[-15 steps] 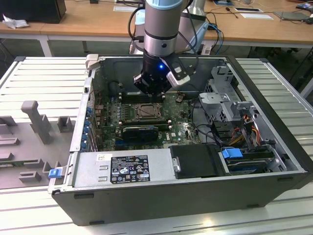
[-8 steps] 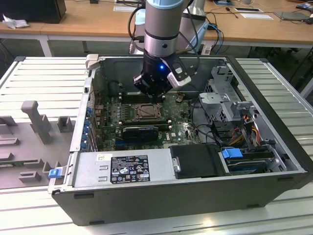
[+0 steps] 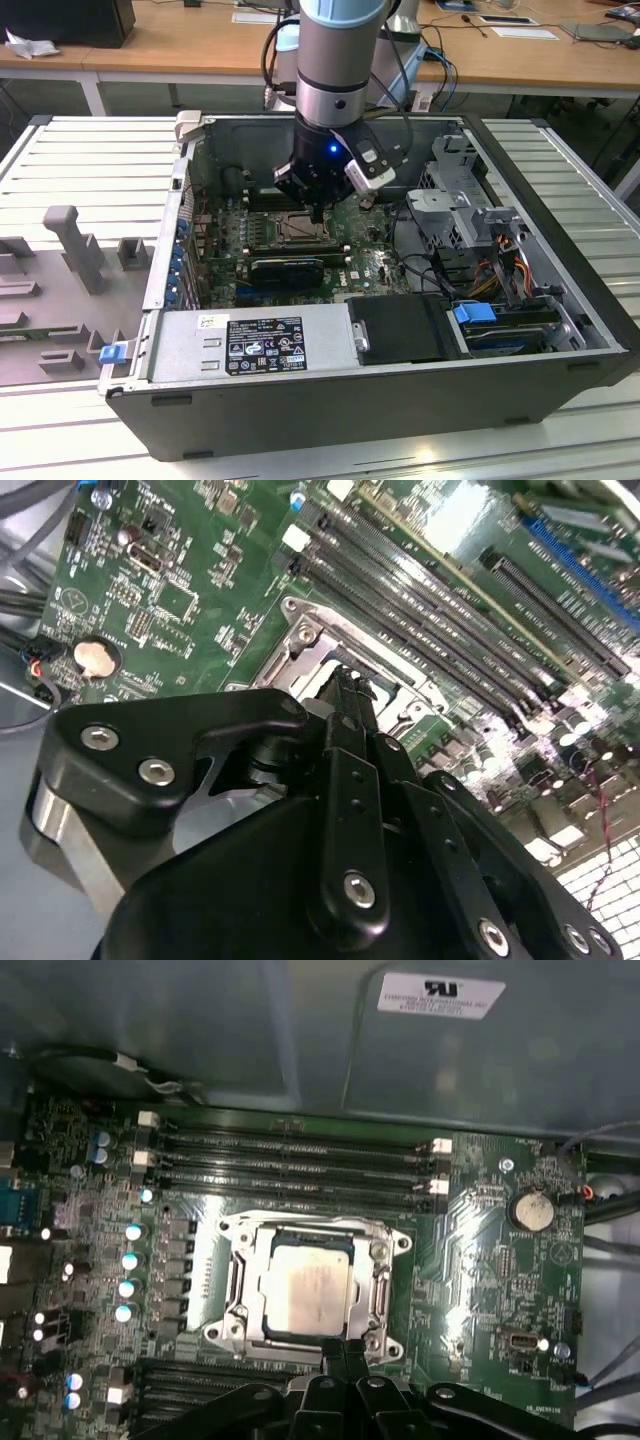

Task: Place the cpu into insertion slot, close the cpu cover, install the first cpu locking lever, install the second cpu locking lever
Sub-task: 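Install the second cpu locking lever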

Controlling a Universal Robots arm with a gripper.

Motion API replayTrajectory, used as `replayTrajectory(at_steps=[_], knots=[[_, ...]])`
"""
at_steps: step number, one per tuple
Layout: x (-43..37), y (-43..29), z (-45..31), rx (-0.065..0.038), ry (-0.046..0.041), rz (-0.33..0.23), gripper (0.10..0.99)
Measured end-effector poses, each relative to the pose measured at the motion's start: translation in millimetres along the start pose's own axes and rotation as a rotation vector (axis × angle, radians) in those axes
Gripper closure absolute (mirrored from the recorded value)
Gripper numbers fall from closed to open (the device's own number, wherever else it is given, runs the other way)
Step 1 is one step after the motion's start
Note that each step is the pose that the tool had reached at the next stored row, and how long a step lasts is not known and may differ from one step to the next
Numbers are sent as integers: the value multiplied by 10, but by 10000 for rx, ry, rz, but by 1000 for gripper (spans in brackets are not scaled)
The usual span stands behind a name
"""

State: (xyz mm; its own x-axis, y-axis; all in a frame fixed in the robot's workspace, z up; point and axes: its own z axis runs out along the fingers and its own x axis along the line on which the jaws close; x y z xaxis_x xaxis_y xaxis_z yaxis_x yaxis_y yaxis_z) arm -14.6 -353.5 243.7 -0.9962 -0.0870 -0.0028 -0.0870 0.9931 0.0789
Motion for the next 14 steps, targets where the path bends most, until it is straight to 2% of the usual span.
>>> replayTrajectory(at_steps=[4, 7, 8, 9, 10, 12, 14], knots=[[1, -16, -42, -5, 0, -2, 980], [15, -108, -51, -4, 0, 0, 980], [18, -135, -49, -76, 4, 1, 980], [22, -168, -46, -213, 15, 1, 980], [23, -180, -40, -256, 13, 1, 980], [44, -185, 7, -283, 10, 1, 980], [80, -195, 24, -281, 11, 1, 980]])
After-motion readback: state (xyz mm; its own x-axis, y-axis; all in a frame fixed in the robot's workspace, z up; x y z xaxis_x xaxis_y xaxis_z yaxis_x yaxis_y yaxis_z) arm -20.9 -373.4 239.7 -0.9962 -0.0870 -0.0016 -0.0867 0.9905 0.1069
